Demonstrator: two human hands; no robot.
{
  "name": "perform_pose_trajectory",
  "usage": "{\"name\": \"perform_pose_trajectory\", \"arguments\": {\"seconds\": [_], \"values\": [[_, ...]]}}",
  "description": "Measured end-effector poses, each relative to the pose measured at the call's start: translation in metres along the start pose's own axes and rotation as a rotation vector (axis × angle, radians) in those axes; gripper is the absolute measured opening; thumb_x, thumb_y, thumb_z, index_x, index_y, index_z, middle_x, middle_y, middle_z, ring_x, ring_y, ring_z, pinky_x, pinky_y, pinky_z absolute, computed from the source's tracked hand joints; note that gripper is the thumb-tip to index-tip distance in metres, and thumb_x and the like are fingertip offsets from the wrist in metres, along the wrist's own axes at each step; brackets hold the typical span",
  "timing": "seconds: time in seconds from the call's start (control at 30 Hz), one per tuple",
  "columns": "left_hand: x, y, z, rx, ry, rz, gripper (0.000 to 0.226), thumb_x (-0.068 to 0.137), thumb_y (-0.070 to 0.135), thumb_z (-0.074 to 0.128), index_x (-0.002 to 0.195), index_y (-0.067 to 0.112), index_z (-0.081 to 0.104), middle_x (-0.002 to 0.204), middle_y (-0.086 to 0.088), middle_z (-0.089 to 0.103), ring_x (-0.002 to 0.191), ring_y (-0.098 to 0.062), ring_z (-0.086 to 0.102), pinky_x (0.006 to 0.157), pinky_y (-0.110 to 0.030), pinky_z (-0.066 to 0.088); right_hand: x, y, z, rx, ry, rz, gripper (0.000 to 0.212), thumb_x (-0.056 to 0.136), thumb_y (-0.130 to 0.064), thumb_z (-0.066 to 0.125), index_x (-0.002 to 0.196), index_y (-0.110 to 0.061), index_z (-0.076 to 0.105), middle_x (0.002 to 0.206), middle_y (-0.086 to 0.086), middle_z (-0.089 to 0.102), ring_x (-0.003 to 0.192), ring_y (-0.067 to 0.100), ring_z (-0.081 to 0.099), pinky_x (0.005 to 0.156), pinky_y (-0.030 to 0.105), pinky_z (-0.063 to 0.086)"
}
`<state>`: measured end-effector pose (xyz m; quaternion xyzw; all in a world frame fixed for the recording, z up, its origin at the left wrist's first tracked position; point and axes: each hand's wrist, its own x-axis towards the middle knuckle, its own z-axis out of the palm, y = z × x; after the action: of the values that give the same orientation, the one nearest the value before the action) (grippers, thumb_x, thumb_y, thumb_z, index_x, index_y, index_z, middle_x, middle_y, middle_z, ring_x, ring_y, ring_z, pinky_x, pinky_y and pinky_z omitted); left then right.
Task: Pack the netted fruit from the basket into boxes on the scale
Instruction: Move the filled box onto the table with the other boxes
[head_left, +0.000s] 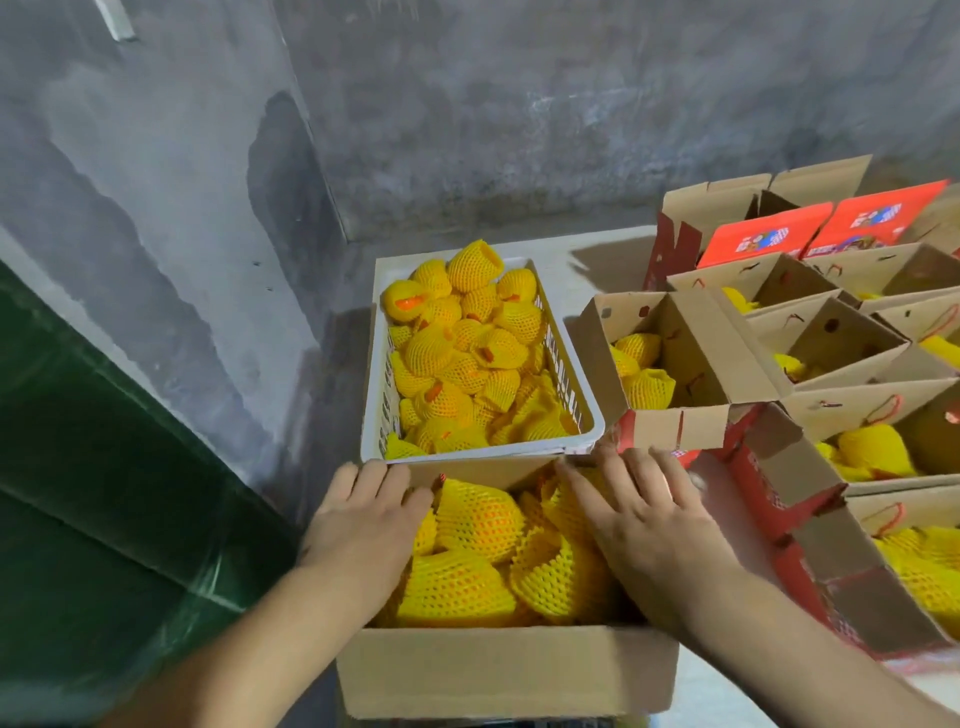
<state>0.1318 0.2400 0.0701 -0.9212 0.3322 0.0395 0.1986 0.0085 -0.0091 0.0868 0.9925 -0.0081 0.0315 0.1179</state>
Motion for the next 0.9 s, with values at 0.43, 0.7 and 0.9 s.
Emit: {"name": "perform_pose_trajectory", "arguments": {"seconds": [0.43,0.7,0.9], "values": [[-0.002,-0.003,-0.005,-0.881,0.346,-0.24,0.029,0.095,0.04,0.065,0.116,0.06,0.059,0.119,0.037,0.053,0.111,0.005,0.046,0.091,-0.033,0.03,0.048,0.048,-0.027,0.161,-0.122,-0.265,0.065,0.057,-0.059,0.065,0.109,-0.02,0.071,0.105,0.0,0.064,0.085,0.023,0.063,0.071,0.038,0.053],[0.081,0.0,-0.013,-1.143,0.296,-0.206,0.022,0.102,0.028,0.061,0.117,0.04,0.07,0.118,0.029,0.065,0.116,0.008,0.058,0.087,-0.015,0.052,0.181,0.09,0.031,0.77,-0.246,-0.142,0.087,0.078,-0.041,0.085,0.135,-0.046,0.021,0.127,-0.008,0.047,0.101,0.02,0.061,0.076,0.03,0.051],[0.125,-0.003,-0.004,-1.062,0.119,-0.272,0.027,0.105,0.036,0.056,0.13,0.043,0.063,0.126,0.032,0.06,0.112,0.014,0.053,0.089,-0.013,0.044,0.28,0.072,0.114,0.857,-0.183,-0.12,0.078,0.096,-0.032,0.07,0.158,-0.028,0.024,0.151,0.01,0.046,0.132,0.031,0.053,0.099,0.041,0.048]]}}
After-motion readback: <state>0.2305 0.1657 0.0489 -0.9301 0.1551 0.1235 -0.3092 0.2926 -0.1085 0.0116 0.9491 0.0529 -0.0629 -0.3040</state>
